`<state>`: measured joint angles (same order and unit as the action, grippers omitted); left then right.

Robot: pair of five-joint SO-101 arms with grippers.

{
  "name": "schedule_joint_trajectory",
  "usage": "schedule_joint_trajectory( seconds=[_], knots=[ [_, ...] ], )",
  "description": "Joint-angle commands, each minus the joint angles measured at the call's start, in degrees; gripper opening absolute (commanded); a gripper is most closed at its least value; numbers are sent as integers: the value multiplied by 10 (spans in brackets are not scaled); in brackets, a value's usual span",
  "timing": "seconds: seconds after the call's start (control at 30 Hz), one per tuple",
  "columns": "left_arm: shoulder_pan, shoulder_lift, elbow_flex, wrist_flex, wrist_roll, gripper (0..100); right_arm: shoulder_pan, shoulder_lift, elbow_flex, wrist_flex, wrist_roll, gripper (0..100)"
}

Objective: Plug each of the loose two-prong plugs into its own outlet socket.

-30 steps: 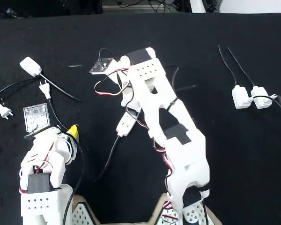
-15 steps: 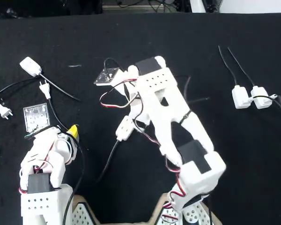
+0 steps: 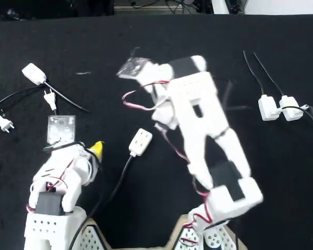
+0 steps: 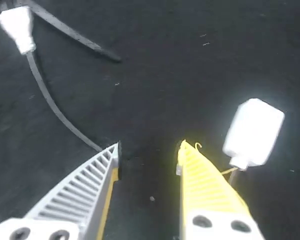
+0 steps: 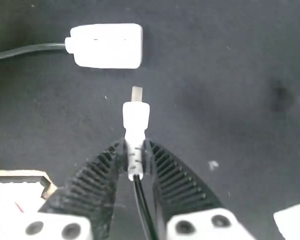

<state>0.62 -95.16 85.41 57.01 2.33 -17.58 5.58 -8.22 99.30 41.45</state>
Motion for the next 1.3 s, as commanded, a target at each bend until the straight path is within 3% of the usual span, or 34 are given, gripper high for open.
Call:
schedule_joint_trajectory(
  seconds=[0.0, 0.17, 0.33, 0.47, 0.63, 0.77, 1.03, 1.27],
  knots=[
    [32, 23, -54, 3, -9, 195, 29, -138, 94, 18, 28, 10],
    [35, 150, -101, -6, -11, 195, 47, -274, 235, -30, 31, 10],
    [38, 304, -179, -66, -7, 195, 79, -349, 287, -33, 31, 10],
    [94, 420, -233, -103, 7, 195, 146, -356, 290, -19, 33, 10],
    [156, 573, -277, -181, 38, 195, 251, -359, 292, -17, 93, 10],
    [167, 673, -304, -239, 38, 195, 331, -359, 311, -17, 149, 10],
    [186, 753, -336, -287, 36, 195, 414, -359, 337, -21, 229, 10],
    [289, 763, -341, -287, 33, 196, 413, -359, 359, -44, 229, 11]
  ],
)
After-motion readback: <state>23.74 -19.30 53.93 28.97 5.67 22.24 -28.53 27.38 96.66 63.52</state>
